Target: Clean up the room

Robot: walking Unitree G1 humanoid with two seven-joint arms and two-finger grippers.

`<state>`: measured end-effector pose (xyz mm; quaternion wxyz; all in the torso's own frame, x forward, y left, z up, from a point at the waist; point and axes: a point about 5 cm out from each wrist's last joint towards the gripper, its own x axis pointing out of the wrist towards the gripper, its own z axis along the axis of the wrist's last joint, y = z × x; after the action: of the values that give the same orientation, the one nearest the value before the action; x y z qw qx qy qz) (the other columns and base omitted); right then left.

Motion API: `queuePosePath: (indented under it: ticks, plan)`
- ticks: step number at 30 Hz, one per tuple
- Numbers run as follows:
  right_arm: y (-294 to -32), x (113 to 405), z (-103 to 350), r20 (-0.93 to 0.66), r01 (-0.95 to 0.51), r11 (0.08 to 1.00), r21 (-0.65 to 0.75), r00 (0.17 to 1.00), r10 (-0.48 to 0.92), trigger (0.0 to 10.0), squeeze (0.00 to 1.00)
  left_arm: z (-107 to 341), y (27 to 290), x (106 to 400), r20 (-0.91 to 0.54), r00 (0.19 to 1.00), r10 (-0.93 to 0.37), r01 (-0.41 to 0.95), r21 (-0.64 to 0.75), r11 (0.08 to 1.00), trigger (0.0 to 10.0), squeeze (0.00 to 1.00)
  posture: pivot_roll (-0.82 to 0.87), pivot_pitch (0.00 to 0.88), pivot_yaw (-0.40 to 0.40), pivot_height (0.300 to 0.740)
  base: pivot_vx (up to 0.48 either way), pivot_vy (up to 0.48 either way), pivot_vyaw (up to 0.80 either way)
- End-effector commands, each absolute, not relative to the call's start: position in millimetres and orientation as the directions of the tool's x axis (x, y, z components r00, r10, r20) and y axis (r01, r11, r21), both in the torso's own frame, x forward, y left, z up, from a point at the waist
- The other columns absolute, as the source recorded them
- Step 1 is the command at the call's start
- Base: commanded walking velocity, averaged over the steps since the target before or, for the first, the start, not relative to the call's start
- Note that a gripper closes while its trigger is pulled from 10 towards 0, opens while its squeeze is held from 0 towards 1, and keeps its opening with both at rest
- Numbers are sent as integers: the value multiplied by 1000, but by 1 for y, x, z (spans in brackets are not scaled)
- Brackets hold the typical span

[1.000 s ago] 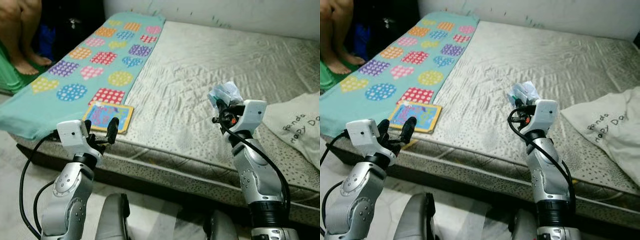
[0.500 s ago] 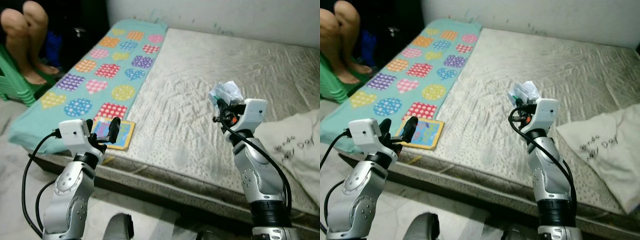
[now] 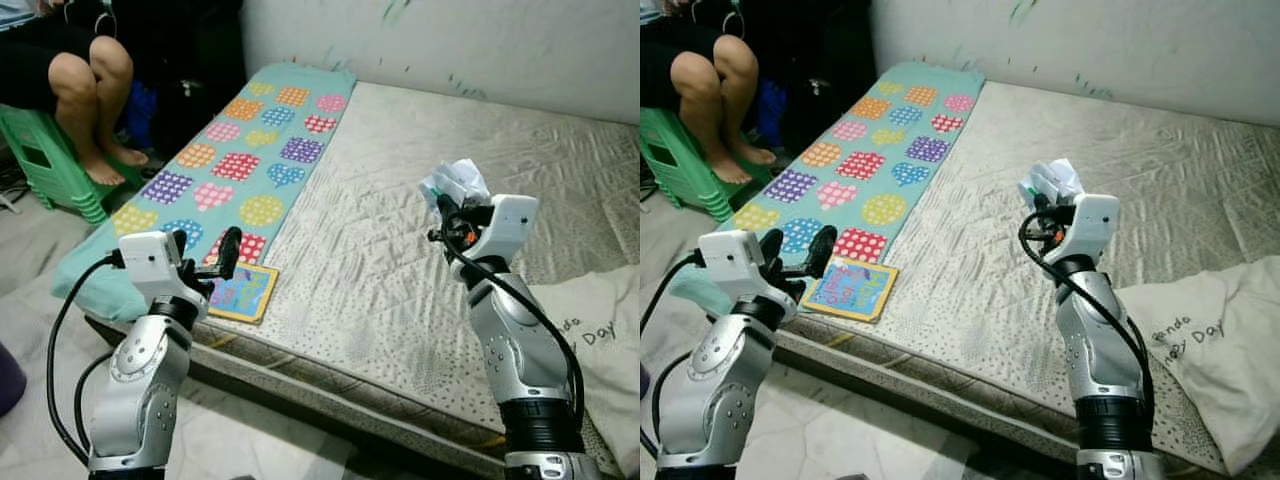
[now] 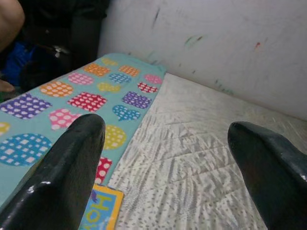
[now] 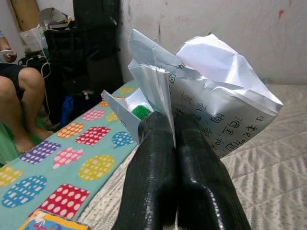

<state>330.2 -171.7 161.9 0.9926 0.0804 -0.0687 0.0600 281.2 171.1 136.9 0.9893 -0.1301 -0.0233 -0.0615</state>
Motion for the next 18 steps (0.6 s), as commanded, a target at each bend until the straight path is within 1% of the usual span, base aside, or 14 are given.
queuePosePath:
  ticks: [1,6,12,18]
  plan:
    - [-173,329,157,131,-120,981,150,986,101,10000,0,138,174,283,66,991,-114,126,-235,964,10000,0,-32,0,6,740,0,0,0]
    - [-173,327,152,119,-125,982,139,987,109,10000,0,132,175,289,48,993,-107,115,-220,969,10000,0,-38,0,5,740,0,0,0]
    - [-178,326,147,113,-103,986,129,990,88,10000,0,127,174,298,26,996,-87,91,-211,973,10000,0,-58,0,21,740,0,0,0]
    - [-181,326,143,104,-80,990,120,992,68,10000,0,126,171,305,36,996,-80,86,-180,980,10000,0,-62,0,25,740,0,0,0]
